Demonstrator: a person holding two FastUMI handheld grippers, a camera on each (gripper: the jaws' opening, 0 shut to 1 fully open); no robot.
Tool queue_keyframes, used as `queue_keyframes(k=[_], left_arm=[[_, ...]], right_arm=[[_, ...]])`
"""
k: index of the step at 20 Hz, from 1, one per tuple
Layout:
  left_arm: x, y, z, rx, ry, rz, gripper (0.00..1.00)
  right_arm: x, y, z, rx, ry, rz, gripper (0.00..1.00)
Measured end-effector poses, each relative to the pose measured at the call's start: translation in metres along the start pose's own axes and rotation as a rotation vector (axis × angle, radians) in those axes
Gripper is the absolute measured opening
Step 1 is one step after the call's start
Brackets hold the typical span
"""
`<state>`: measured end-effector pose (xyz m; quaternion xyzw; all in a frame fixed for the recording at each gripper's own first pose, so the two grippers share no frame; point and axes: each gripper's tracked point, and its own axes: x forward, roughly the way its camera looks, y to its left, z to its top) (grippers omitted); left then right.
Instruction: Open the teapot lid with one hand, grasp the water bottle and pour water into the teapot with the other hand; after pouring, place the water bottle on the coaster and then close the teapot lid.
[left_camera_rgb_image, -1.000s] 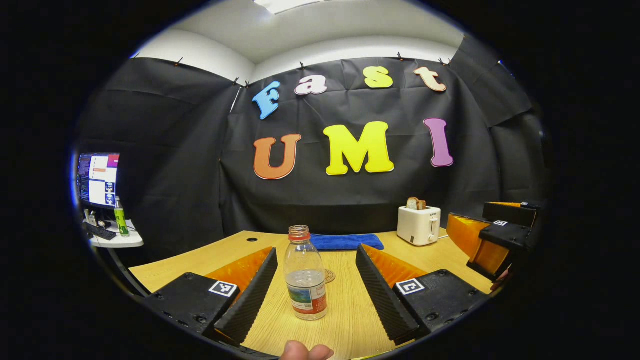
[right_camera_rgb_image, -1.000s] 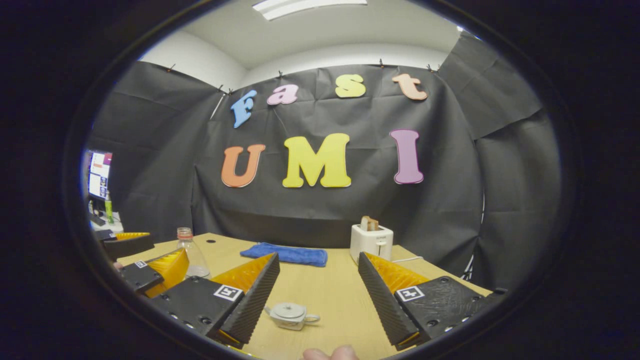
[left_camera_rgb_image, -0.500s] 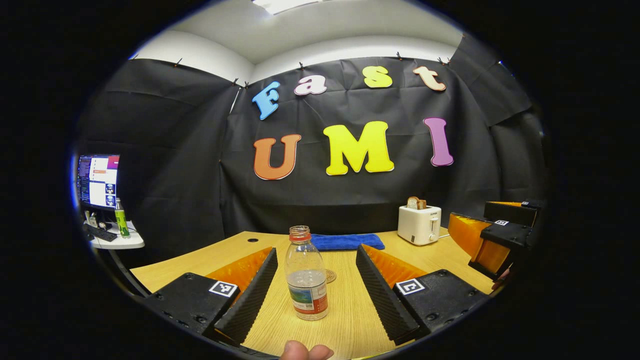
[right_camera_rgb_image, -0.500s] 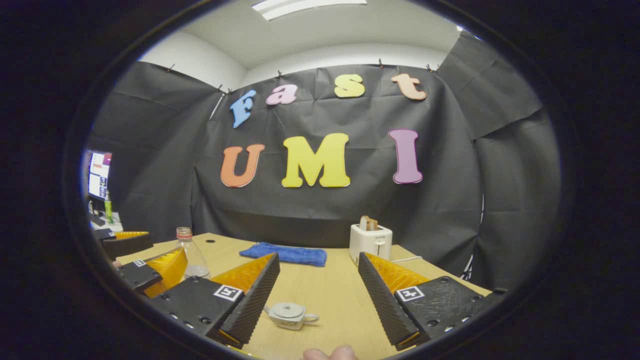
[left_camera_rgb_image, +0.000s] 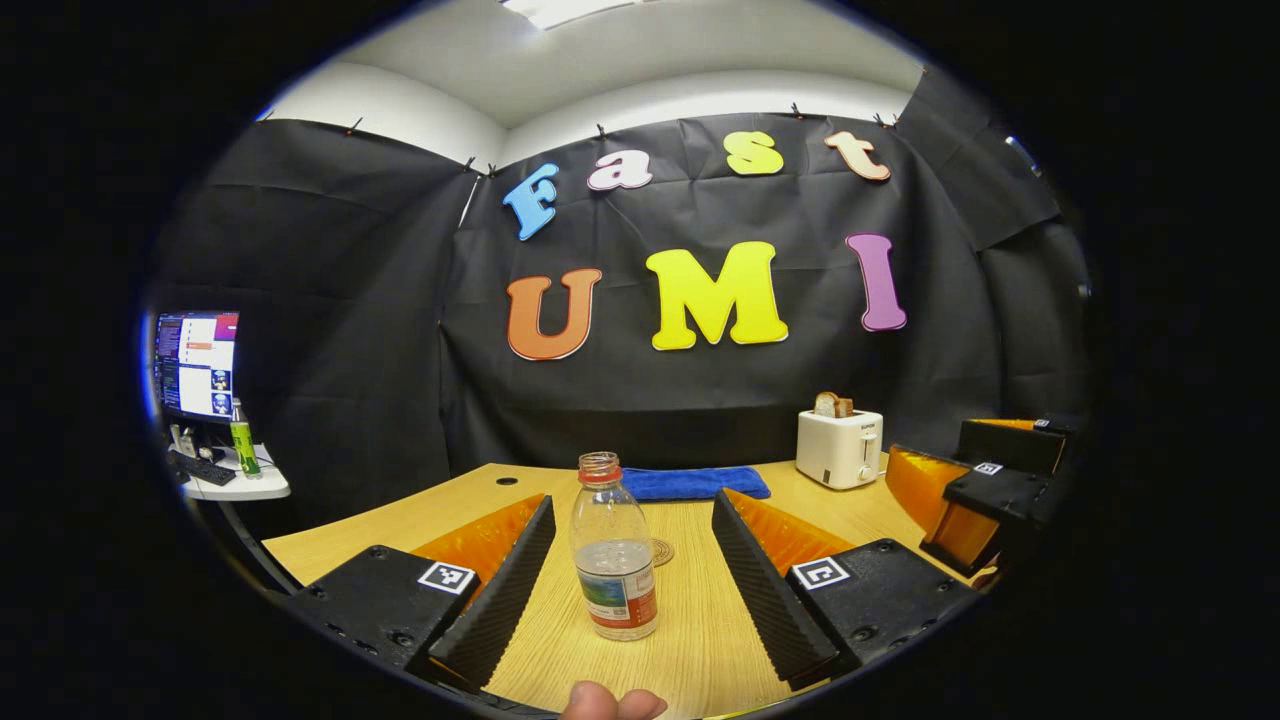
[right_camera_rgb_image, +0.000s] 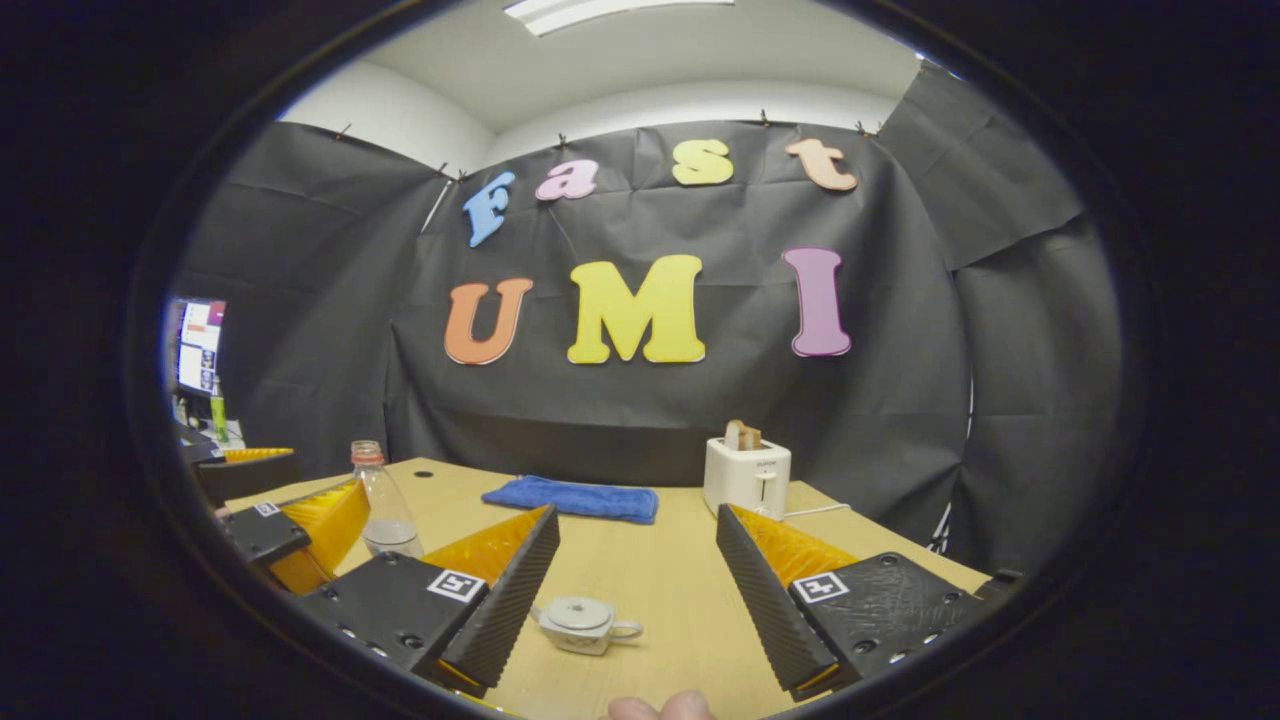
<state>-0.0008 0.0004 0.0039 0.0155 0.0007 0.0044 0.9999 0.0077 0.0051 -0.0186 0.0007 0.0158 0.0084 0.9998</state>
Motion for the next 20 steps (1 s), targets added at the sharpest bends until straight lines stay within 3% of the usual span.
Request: queue_keyframes(k=[12,18,20], left_arm=[[0.001,0.019,0.006,-0.019,0.001,0.024,0.98],[0.004,0.030,0.005,-0.018,0.004,0.041,0.99],[0.005,0.032,0.004,-0.019,0.006,0.045,0.99]], right_arm=[[0.048,0.026,-0.092,-0.034,0.180,0.068,0.96],[0.066,0.034,-0.112,-0.066,0.232,0.081,0.97],[0.069,0.034,-0.113,-0.073,0.234,0.079,0.90]])
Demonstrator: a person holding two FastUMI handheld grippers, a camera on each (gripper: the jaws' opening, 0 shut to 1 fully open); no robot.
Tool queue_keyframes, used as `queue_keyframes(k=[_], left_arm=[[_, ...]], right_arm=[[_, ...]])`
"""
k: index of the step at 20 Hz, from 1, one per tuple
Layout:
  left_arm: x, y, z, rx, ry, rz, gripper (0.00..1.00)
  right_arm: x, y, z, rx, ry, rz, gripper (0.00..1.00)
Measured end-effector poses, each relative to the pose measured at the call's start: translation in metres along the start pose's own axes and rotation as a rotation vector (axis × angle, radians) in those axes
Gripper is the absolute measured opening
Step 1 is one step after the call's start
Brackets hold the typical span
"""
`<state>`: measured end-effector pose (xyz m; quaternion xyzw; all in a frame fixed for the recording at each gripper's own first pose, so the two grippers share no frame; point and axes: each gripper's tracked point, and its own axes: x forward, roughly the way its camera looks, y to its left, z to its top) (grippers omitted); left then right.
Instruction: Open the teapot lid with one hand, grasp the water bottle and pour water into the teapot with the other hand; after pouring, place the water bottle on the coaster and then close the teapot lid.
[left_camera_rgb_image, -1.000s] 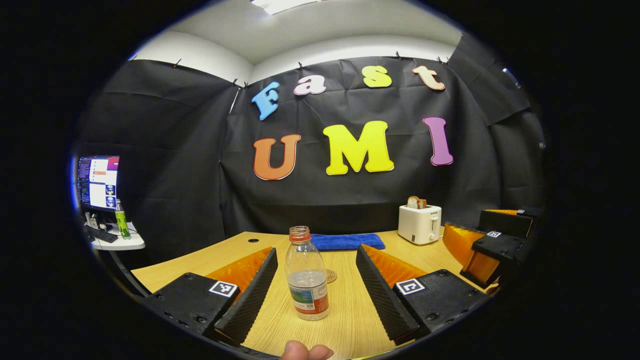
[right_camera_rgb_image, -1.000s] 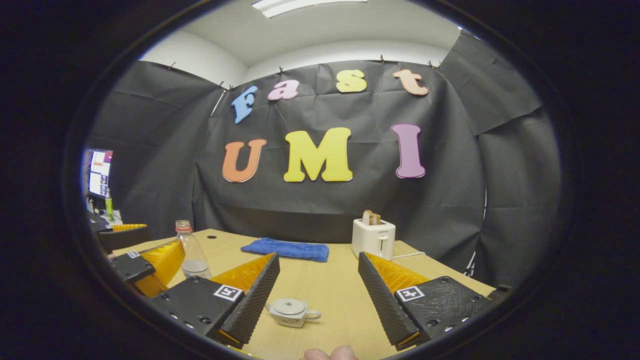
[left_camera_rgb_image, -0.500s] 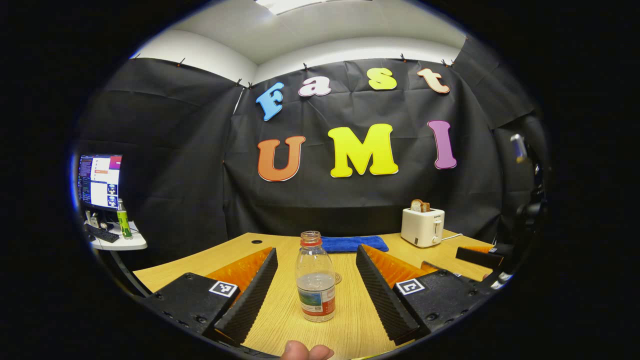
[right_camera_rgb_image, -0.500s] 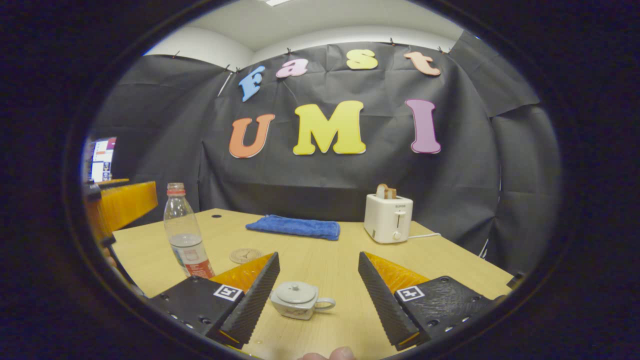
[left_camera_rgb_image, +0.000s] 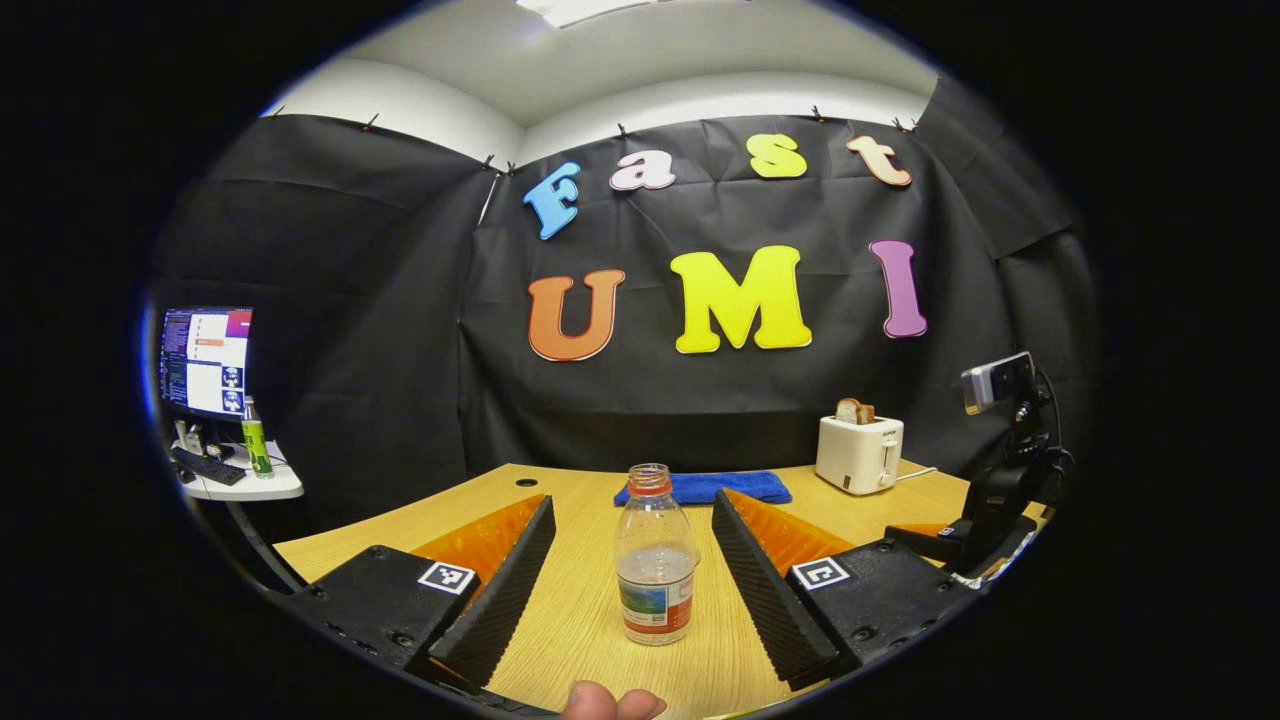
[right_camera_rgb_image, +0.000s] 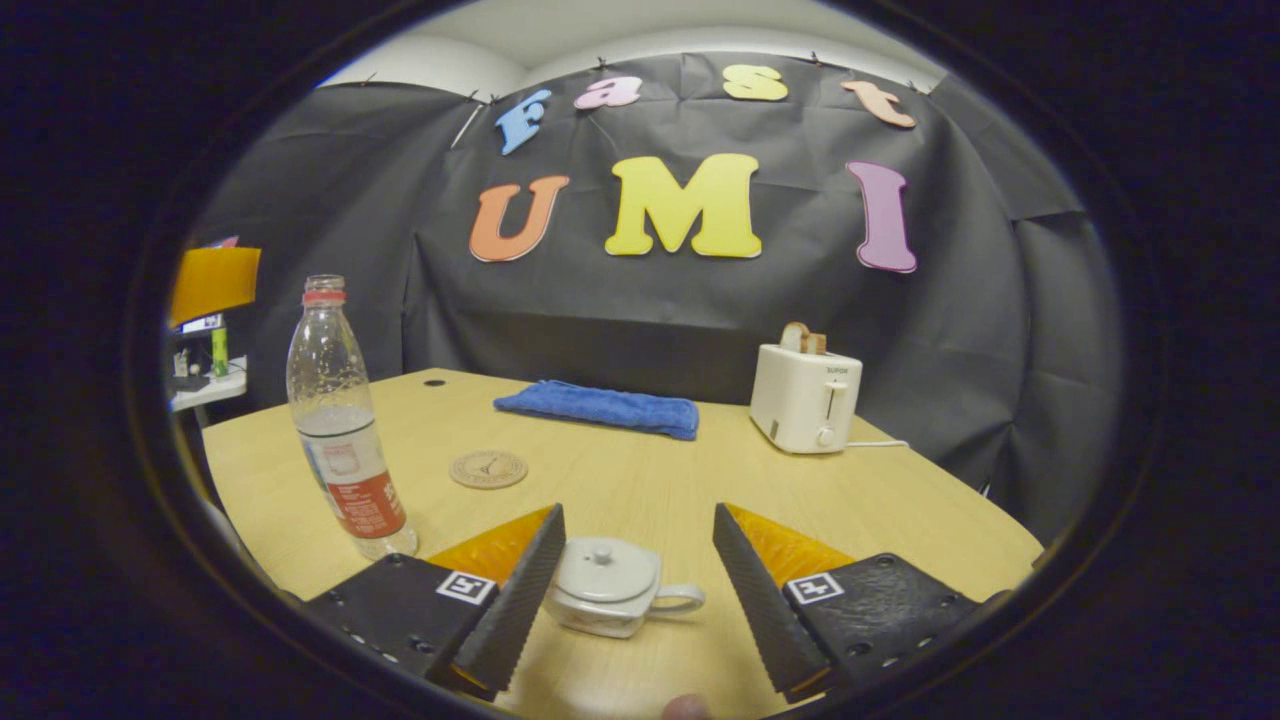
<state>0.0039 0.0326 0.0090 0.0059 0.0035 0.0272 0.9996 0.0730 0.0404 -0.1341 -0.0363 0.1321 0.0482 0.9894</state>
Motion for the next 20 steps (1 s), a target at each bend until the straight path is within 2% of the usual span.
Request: queue_keyframes(k=[1,2,4,7,8,9,10,12,13,14,17,20], left_arm=[[0.000,0.001,0.000,0.000,0.001,0.002,0.99],[0.000,0.003,-0.001,-0.001,0.002,0.005,0.99],[0.001,0.005,-0.001,-0.001,0.004,0.010,0.98],[0.002,0.007,-0.003,0.003,0.010,0.010,0.98],[0.002,0.006,-0.003,0.003,0.008,0.009,0.99],[0.003,0.007,-0.002,0.005,0.007,0.011,0.99],[0.002,0.008,-0.002,0.007,0.007,0.012,0.99],[0.002,0.010,-0.002,0.003,0.005,0.011,0.98],[0.003,0.011,-0.004,-0.002,0.008,0.015,0.98],[0.003,0.012,-0.007,-0.004,0.017,0.013,0.99],[0.000,0.009,-0.024,0.006,0.059,-0.011,0.99],[-0.008,0.013,-0.051,0.013,0.122,-0.035,0.99]], right_arm=[[0.001,0.003,0.001,-0.005,0.005,0.006,0.78],[0.005,0.005,-0.002,-0.011,0.010,0.015,0.75],[0.008,0.009,-0.004,-0.028,0.020,0.031,0.62],[0.009,0.014,-0.003,-0.032,0.026,0.049,0.27],[0.009,0.017,-0.004,-0.039,0.026,0.058,0.22],[0.009,0.018,-0.005,-0.053,0.026,0.054,0.11],[0.009,0.017,-0.006,-0.061,0.025,0.052,0.05],[0.009,0.015,-0.006,-0.044,0.029,0.065,0.06],[0.010,0.016,-0.006,-0.039,0.031,0.071,0.01],[0.010,0.017,-0.006,-0.039,0.032,0.079,0.00],[0.011,0.017,-0.003,-0.026,0.025,0.098,0.02],[0.010,0.017,-0.003,-0.014,0.026,0.111,0.00]])
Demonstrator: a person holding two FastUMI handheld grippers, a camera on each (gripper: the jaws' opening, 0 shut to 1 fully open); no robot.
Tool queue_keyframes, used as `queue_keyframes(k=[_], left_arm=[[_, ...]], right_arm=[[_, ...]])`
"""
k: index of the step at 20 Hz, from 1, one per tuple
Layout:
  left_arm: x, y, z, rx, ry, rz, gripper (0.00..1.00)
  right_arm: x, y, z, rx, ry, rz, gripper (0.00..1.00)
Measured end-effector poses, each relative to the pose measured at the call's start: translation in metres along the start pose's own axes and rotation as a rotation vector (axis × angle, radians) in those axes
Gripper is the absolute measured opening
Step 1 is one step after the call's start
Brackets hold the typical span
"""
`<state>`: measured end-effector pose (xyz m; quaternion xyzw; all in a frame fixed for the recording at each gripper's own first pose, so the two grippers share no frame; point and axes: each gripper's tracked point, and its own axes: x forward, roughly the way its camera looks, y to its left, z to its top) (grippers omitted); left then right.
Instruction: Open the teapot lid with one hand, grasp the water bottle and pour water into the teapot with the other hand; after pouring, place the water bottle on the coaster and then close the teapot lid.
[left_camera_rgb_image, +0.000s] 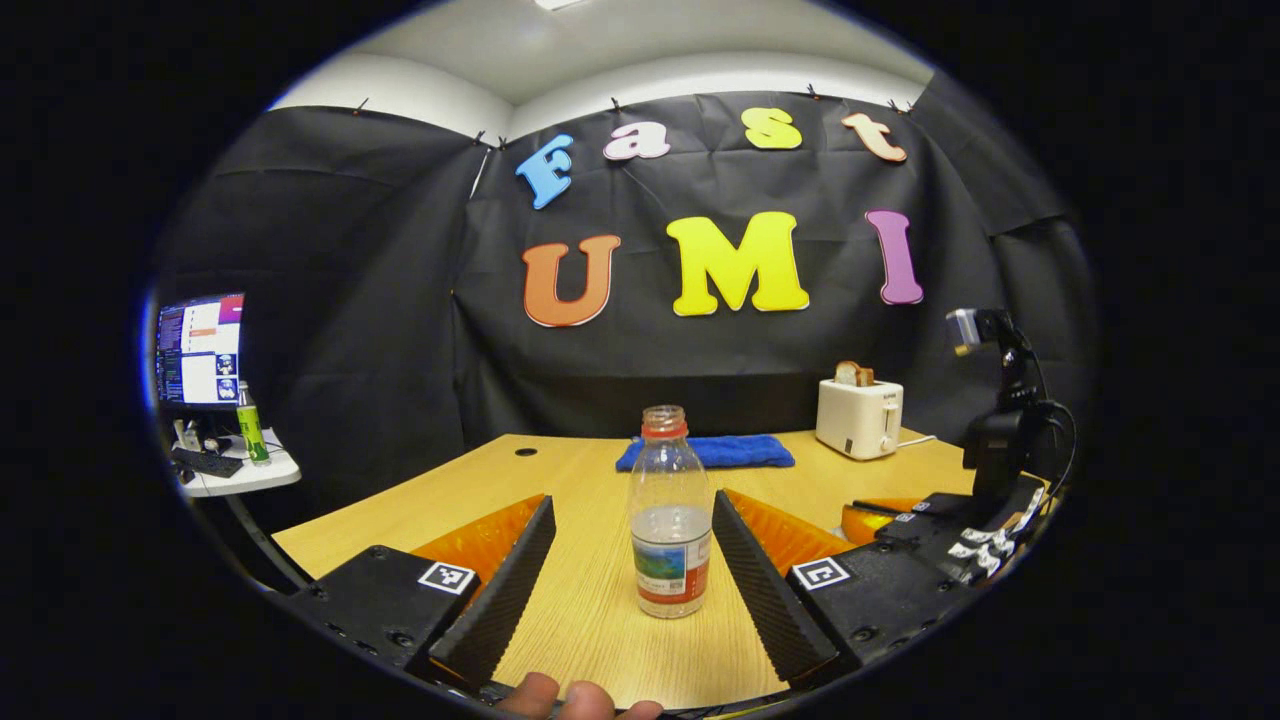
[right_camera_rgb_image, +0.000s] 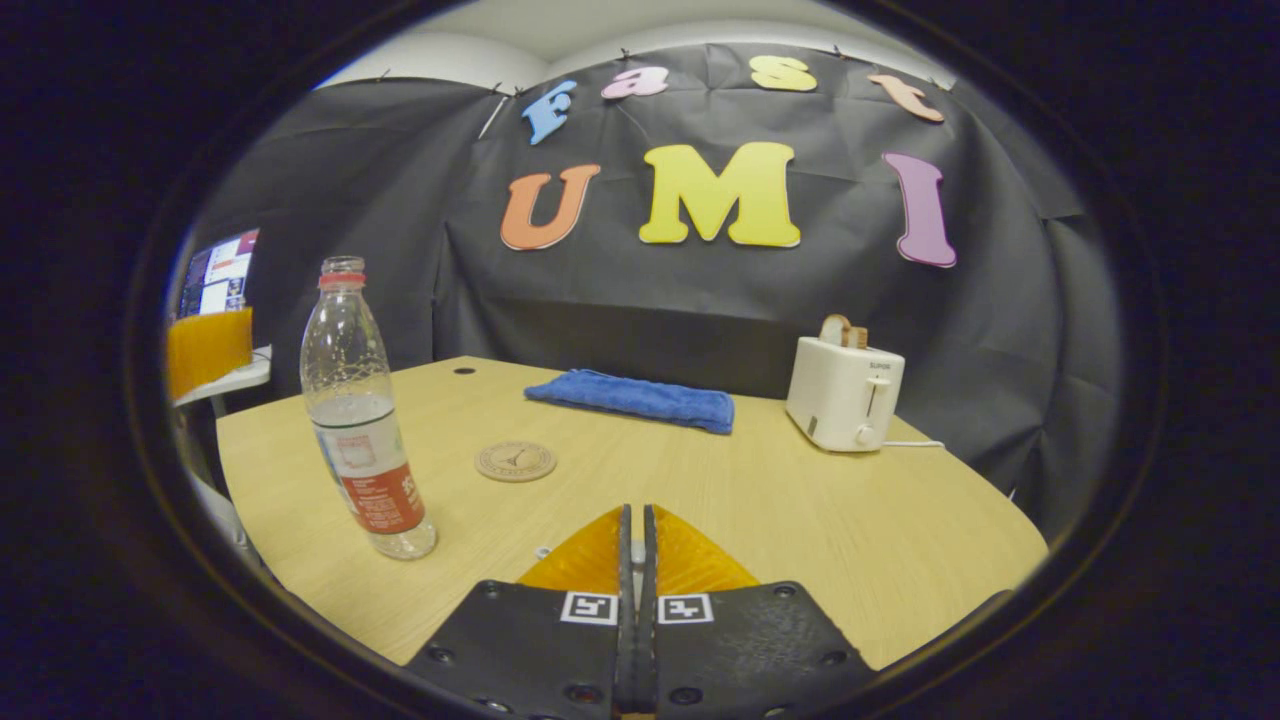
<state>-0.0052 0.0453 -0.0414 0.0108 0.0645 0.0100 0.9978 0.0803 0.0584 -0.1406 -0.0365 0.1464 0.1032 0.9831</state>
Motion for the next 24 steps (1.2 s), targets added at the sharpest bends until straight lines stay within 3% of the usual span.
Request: queue_keyframes(k=[10,20,24], left_arm=[[0.023,-0.028,-0.067,-0.094,0.169,-0.131,0.99],[0.061,-0.030,-0.090,-0.090,0.222,-0.142,0.99],[0.065,-0.024,-0.089,-0.086,0.213,-0.122,0.89]], right_arm=[[-0.024,-0.017,0.034,0.009,-0.079,0.001,0.00],[-0.048,-0.047,0.038,-0.007,-0.093,-0.054,0.00],[-0.048,-0.051,0.035,-0.001,-0.087,-0.056,0.00]])
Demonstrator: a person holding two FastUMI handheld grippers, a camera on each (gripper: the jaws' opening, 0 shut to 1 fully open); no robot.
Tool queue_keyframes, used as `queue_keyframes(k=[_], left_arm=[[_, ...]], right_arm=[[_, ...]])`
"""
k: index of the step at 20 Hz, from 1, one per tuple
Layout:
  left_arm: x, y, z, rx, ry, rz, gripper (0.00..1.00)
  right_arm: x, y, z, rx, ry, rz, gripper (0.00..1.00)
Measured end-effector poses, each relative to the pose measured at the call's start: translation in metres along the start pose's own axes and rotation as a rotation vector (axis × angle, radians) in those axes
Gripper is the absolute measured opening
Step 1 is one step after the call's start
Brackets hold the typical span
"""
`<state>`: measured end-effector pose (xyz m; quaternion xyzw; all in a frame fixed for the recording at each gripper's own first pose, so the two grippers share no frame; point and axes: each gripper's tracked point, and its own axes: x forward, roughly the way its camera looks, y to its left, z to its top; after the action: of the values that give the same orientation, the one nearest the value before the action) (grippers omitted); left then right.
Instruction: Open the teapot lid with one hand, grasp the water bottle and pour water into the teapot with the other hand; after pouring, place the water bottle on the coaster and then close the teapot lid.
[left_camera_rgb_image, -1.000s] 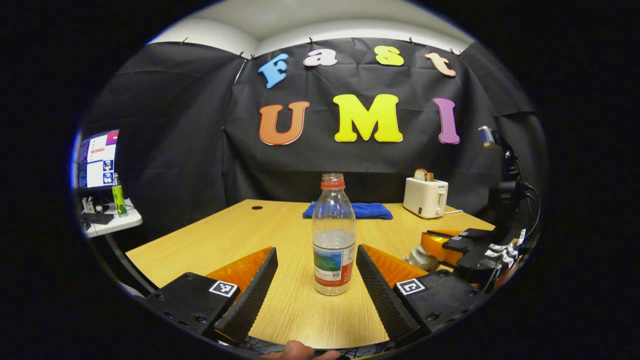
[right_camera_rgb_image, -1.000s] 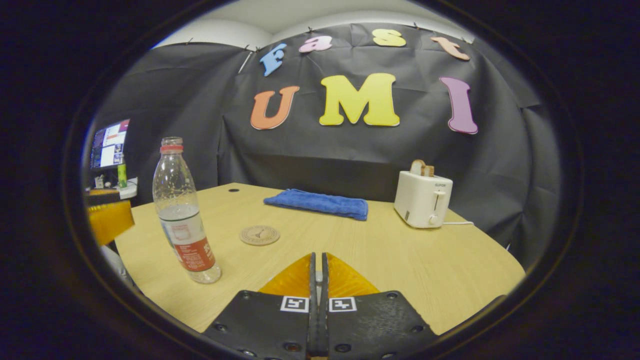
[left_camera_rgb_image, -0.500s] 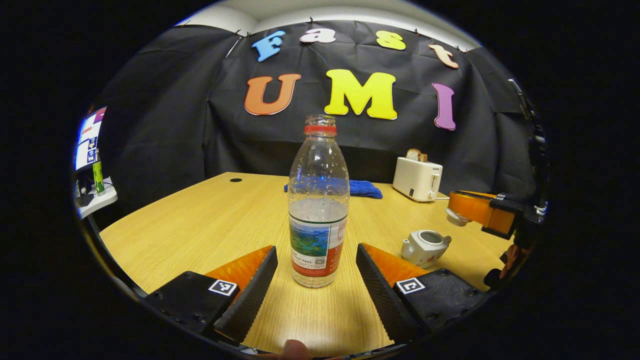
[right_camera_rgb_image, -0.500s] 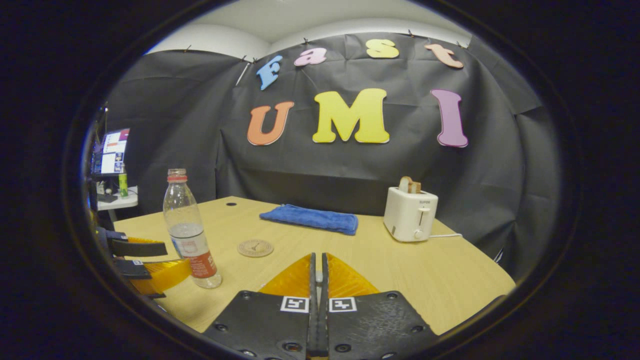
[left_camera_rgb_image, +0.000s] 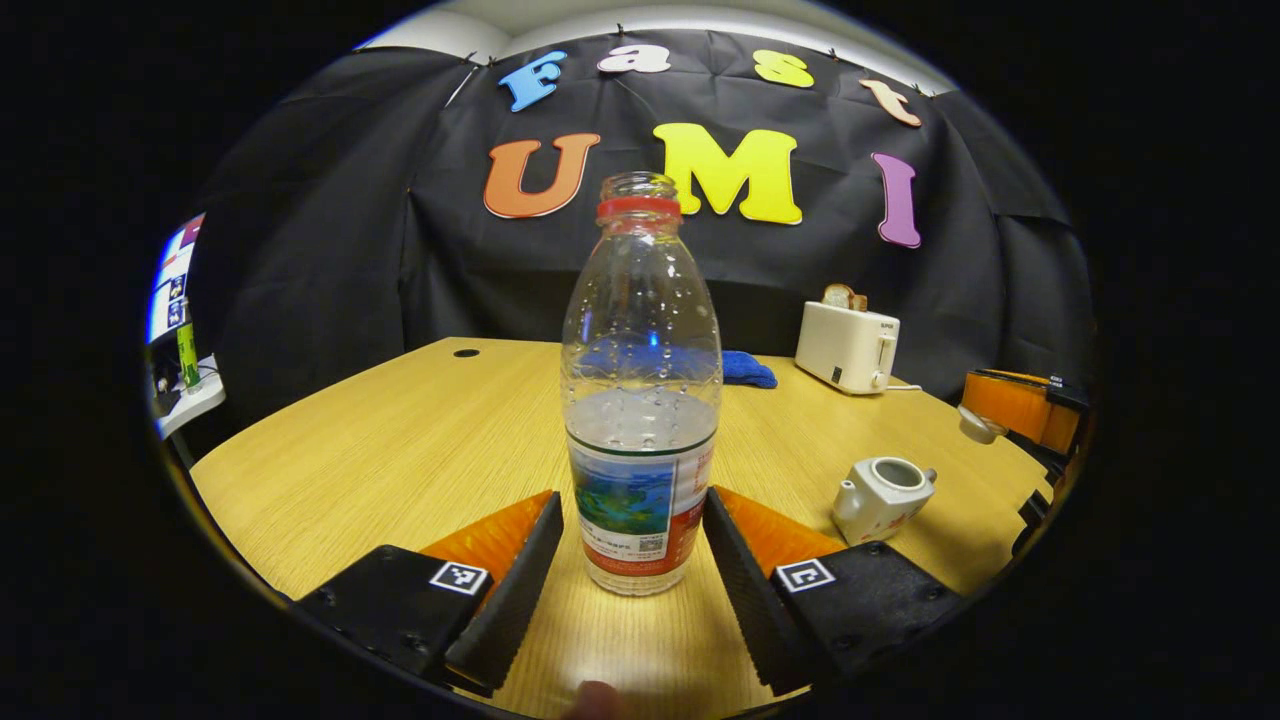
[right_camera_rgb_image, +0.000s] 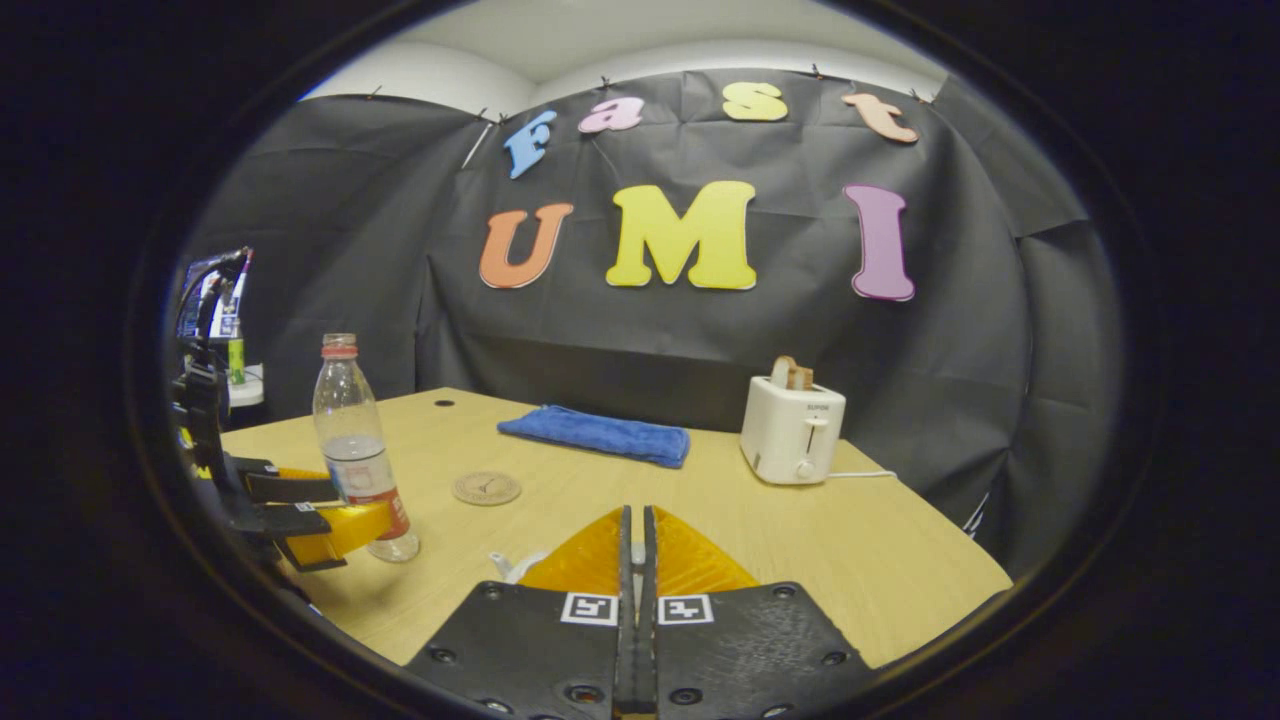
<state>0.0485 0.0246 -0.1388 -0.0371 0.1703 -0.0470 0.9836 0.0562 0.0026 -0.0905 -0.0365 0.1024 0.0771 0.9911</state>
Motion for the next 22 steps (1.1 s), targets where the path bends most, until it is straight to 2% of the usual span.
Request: queue_keyframes(k=[2,5,10,12,14,18,21,22], left_arm=[[0.001,0.000,0.001,0.005,0.003,0.011,0.81],[-0.003,0.005,0.006,0.063,0.006,0.046,0.78],[-0.005,0.007,0.031,0.263,-0.021,0.097,0.77],[-0.004,0.004,0.044,0.426,-0.035,0.106,0.76],[-0.001,0.013,0.052,0.612,-0.033,0.147,0.76],[0.005,0.013,0.049,0.877,0.014,0.154,0.75],[0.004,0.019,0.044,1.067,0.054,0.191,0.74],[0.004,0.018,0.043,1.130,0.066,0.192,0.75]], right_arm=[[-0.002,-0.001,-0.001,0.006,0.001,0.004,0.00],[-0.003,-0.006,-0.001,0.017,0.001,0.005,0.00],[-0.009,-0.013,-0.002,0.015,-0.001,0.009,0.00],[-0.012,-0.018,-0.001,0.025,-0.005,0.011,0.00],[-0.014,-0.024,-0.001,0.025,-0.006,0.009,0.00],[-0.019,-0.037,-0.004,0.043,-0.004,0.005,0.00],[-0.022,-0.046,-0.010,0.047,0.010,0.004,0.02],[-0.024,-0.048,-0.013,0.050,0.014,0.004,0.00]])
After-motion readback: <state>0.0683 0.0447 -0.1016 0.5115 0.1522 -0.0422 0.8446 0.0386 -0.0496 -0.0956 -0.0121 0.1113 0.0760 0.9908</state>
